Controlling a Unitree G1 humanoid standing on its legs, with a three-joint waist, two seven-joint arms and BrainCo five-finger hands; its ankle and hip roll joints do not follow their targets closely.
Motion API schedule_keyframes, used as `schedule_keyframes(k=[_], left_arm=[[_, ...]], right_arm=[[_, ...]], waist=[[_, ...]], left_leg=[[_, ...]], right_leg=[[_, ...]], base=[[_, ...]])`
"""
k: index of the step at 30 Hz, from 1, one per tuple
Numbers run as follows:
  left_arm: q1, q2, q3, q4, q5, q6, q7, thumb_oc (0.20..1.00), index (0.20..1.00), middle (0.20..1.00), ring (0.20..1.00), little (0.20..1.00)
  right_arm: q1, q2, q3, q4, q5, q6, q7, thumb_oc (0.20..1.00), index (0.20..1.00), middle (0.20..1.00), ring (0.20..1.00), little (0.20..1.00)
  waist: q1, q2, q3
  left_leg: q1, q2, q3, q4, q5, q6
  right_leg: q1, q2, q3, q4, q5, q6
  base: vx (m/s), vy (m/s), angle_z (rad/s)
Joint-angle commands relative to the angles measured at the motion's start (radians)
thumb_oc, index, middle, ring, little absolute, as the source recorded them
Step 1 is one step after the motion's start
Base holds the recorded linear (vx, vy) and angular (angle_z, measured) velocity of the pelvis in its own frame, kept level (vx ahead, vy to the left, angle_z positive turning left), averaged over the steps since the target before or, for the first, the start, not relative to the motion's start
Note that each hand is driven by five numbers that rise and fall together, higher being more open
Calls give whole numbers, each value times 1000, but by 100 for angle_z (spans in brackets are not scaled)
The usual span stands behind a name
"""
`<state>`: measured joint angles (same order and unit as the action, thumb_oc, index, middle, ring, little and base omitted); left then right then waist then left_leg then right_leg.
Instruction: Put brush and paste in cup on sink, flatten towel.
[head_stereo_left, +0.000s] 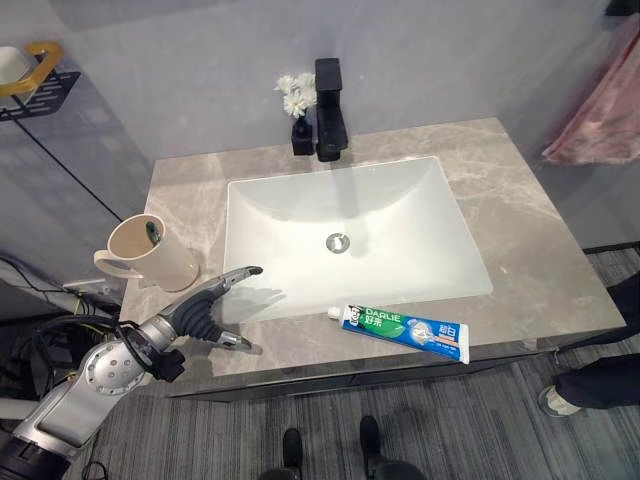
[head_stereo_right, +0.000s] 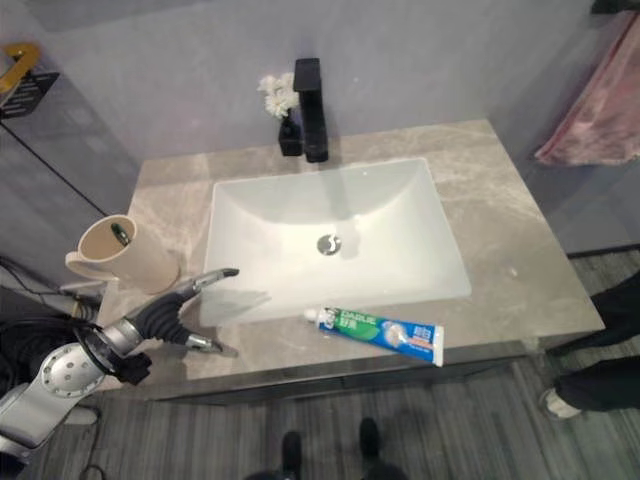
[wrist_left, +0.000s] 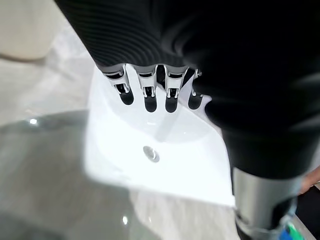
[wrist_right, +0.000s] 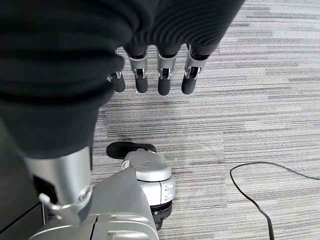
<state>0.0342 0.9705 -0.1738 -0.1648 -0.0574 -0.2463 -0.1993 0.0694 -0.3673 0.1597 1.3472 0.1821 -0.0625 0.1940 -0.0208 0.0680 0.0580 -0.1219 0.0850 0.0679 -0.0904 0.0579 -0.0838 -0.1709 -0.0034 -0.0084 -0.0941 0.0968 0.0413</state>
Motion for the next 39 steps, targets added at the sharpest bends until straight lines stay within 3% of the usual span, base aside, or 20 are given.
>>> schedule_keyframes(k=[1,10,24,39], left_arm=[[-64,-18,-29,-6,40,-48,38,1000,1000,1000,1000,1000],[-190,-42,-127,47,83,-52,51,1000,1000,1000,1000,1000],[-298,-112,-274,27,57,-34,5,1000,1000,1000,1000,1000],[-279,-98,-297,-61,-39,-7,-47,1000,1000,1000,1000,1000]], right_arm=[[28,10,4,18,18,15,-17,1000,1000,1000,1000,1000],[62,18,-23,37,37,18,-13,1000,1000,1000,1000,1000],[73,3,-58,61,46,19,-20,1000,1000,1000,1000,1000],[74,-19,-68,53,72,15,-22,1000,1000,1000,1000,1000]], waist=[[-20,-33,-47],[-66,-25,-80],[-117,12,-79],[-109,47,-57]], left_leg=[[-13,54,-51,3,-35,-25],[40,65,7,3,-55,-23],[81,85,94,3,-65,-21],[81,84,94,3,-61,-19]], right_leg=[[9,-66,34,7,-47,90],[22,-56,98,7,-43,93],[1,-29,188,7,-34,101],[-2,-29,188,7,-34,95]], base=[[36,2,-5],[16,-1,-19],[1,-11,-23],[-3,-7,-6]])
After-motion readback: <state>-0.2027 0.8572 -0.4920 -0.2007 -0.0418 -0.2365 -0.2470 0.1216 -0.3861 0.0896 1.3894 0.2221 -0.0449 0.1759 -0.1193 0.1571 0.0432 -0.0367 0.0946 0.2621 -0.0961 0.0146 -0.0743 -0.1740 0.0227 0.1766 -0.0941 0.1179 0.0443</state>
